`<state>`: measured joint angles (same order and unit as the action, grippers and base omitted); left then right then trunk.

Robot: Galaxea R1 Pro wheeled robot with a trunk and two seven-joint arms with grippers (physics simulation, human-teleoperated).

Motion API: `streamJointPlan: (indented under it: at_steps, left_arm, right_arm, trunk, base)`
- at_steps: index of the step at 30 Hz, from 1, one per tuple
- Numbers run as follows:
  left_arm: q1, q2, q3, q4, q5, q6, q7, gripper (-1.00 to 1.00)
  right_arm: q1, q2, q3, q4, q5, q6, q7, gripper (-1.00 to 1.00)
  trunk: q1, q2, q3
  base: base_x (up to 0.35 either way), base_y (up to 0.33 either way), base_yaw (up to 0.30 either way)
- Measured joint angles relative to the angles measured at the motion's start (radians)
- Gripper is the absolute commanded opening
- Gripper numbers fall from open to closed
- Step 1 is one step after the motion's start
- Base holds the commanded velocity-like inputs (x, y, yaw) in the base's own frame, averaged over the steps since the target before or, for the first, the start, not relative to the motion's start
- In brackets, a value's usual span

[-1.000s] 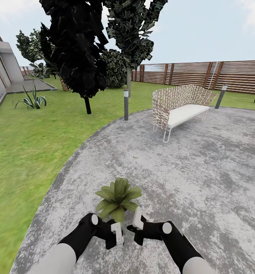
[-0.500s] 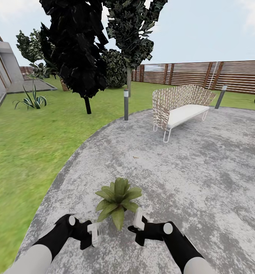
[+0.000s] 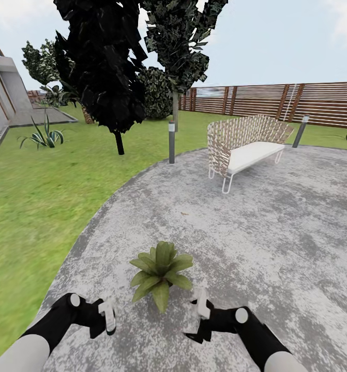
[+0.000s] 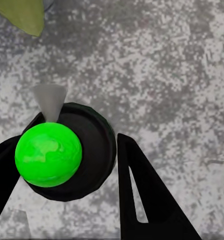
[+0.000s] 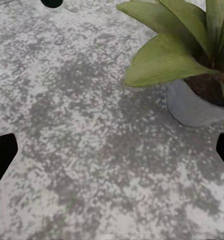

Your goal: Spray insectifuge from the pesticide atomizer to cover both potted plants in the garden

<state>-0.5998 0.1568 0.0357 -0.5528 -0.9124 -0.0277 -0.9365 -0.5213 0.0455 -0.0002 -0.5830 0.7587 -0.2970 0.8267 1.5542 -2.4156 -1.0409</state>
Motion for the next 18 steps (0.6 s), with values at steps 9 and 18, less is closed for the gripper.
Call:
streamJointPlan:
  at_steps: [9, 18]
  left_arm:
    - [-0.004, -0.002, 0.162, 0.0, -0.013, 0.262, 0.004, -1.0]
    - [-0.061, -0.021, 0.047, -0.017, -0.17, 0.599, -0.204, -1.0]
  right_arm:
    - [0.053, -0.246, -0.483, 0.291, -0.042, -0.01, -0.433, 1.0]
    - [0.085, -0.15, -0.498, 0.491, -0.357, -0.115, -0.936, 1.0]
  trunk:
    - [0.0, 0.0, 0.0]
    - [0.0, 0.0, 0.0]
  base:
    - [0.0, 0.0, 0.0]
    - [0.067, 0.016, 0.0]
